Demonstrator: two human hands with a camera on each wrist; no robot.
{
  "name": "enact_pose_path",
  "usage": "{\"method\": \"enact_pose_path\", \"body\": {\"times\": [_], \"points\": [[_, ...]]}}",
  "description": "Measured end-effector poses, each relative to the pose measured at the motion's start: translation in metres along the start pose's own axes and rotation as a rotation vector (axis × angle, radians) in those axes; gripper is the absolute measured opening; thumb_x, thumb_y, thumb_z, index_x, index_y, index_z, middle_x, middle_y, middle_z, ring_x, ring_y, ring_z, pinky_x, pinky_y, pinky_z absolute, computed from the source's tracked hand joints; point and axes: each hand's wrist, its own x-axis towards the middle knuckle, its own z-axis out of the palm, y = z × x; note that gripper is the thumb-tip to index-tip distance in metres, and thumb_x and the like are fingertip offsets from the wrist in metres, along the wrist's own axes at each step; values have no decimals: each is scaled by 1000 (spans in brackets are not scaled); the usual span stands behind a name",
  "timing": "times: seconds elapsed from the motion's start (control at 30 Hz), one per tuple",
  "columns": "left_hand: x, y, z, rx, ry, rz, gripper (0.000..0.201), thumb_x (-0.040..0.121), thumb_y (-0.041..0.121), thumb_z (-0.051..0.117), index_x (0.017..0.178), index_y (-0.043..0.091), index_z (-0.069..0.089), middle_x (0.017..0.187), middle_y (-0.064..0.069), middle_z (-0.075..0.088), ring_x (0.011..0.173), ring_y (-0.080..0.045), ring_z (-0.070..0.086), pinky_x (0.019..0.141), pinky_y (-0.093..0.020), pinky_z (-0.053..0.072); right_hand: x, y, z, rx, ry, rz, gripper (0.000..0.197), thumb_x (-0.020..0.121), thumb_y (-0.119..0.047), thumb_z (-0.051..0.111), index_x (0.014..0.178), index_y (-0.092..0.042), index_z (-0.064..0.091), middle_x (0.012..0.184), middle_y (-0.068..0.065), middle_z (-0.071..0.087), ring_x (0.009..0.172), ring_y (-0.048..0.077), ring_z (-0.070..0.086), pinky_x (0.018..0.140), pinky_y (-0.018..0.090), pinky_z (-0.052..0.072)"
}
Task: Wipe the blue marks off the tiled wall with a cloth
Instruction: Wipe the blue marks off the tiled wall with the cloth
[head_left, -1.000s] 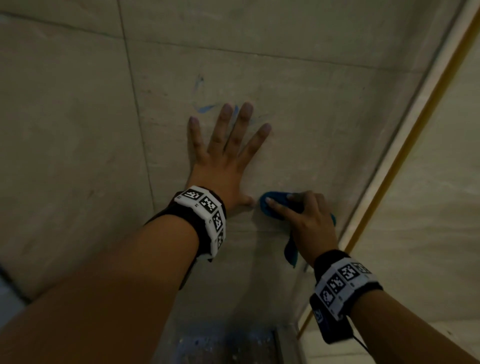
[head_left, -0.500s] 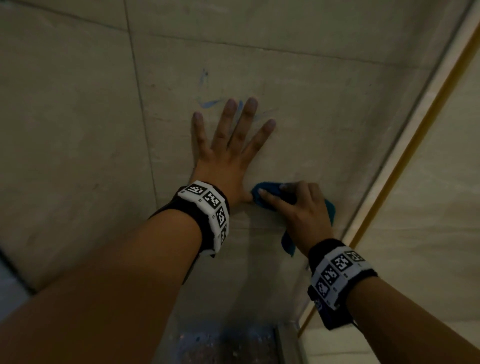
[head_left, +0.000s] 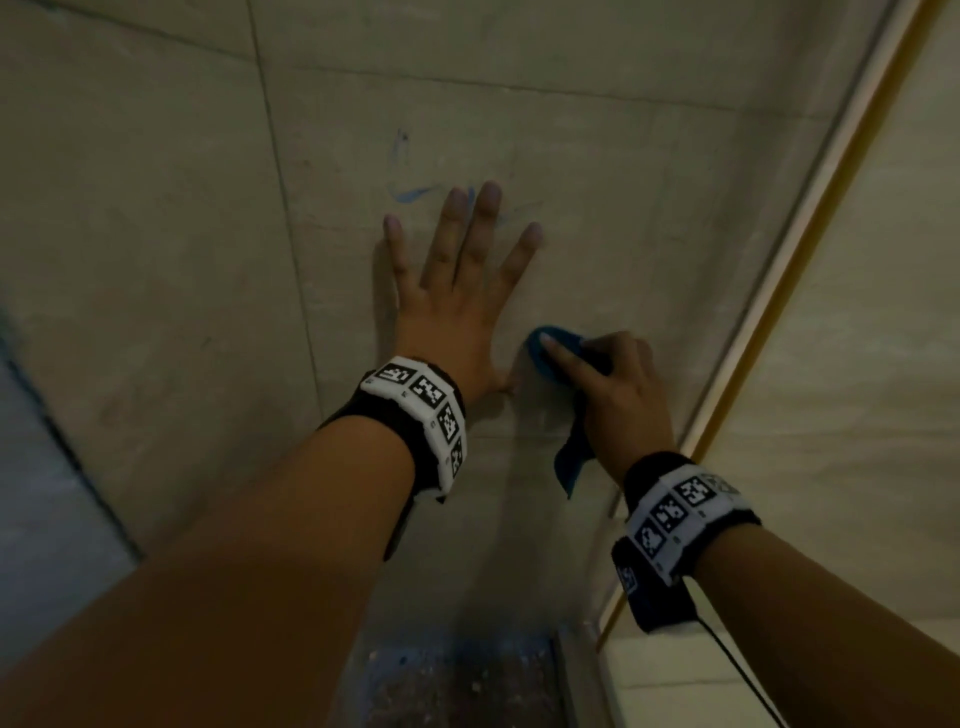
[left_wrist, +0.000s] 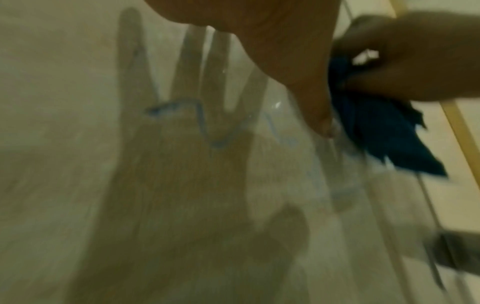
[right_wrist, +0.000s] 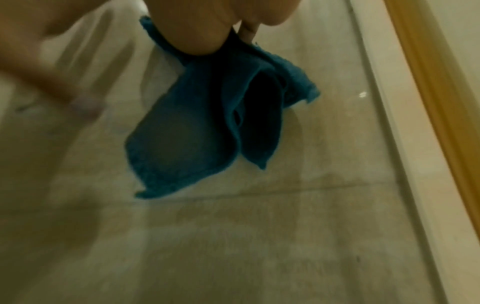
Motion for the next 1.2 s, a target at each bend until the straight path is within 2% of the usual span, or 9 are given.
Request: {"method": "enact_pose_path", "body": {"times": [0.13, 0.27, 0.37, 0.43, 0.5, 0.67, 0.87, 0.97, 1.2], "points": [[-24, 4, 9, -28, -119, 51, 142, 53, 82, 66, 137, 36, -39, 145, -8, -45, 133, -29, -42, 98, -69, -22, 20, -1, -20, -5, -36, 139, 52, 86, 0, 51, 129, -29, 57, 113, 21, 49, 100, 29, 38, 83, 45, 41], [-30, 2, 18, 5, -246, 31, 143, 54, 82, 64, 129, 36, -48, 132, -7, -59, 118, -28, -57, 97, -70, -21, 16, 5, -30, 4, 79, 364, 31, 81, -60, 61, 92, -32, 53, 102, -8, 49, 90, 6, 53, 82, 31, 47], [-24, 2, 18, 23, -306, 33, 146, 53, 81, 67, 124, 35, -53, 126, -7, -64, 111, -30, -61, 92, -70, -24, 6, 4, -19, 292, 87, 632, 17, 90, -41, 58, 96, -51, 45, 113, 1, 50, 102, 18, 51, 83, 27, 41], [-22, 2, 19, 37, -320, 34, 147, 54, 79, 68, 124, 34, -53, 124, -8, -65, 109, -31, -62, 90, -70, -24, -6, 4, -10, 400, 79, 753, 39, 94, -23, 48, 105, -59, 38, 123, 10, 45, 109, 27, 44, 83, 26, 34], [-23, 2, 21, 46, -311, 33, 148, 54, 77, 69, 125, 34, -52, 124, -9, -65, 108, -33, -62, 90, -70, -23, -12, 1, -7, 507, 145, 862, 11, 91, -44, 56, 96, -49, 47, 110, 5, 50, 97, 20, 51, 80, 31, 43], [-25, 0, 24, 41, -275, 50, 149, 53, 74, 73, 130, 33, -48, 127, -9, -62, 113, -34, -60, 90, -70, -24, -24, -8, 10, 721, 238, 1037, 41, 79, -67, 58, 91, -29, 49, 93, 5, 58, 78, 17, 59, 67, 36, 50], [-25, -1, 28, 38, -259, 49, 149, 53, 75, 72, 130, 33, -48, 129, -9, -61, 114, -35, -59, 92, -71, -20, -13, -15, 7, 796, 257, 1003, 28, 84, -54, 62, 95, -31, 50, 89, -5, 55, 70, 1, 55, 68, 29, 49], [-25, -1, 29, 38, -248, 50, 149, 54, 74, 73, 130, 33, -49, 129, -9, -61, 115, -34, -58, 94, -72, -18, 1, -22, 6, 830, 306, 974, 33, 79, -59, 65, 87, -32, 49, 98, 1, 56, 85, 12, 57, 78, 33, 52], [-26, 0, 30, 56, -229, 47, 147, 56, 76, 69, 129, 31, -50, 127, -11, -62, 122, -37, -47, 92, -72, -18, -24, -36, 13, 706, -23, 762, 11, 86, -56, 53, 89, -46, 49, 112, 3, 49, 98, 9, 48, 92, 26, 42]]}}
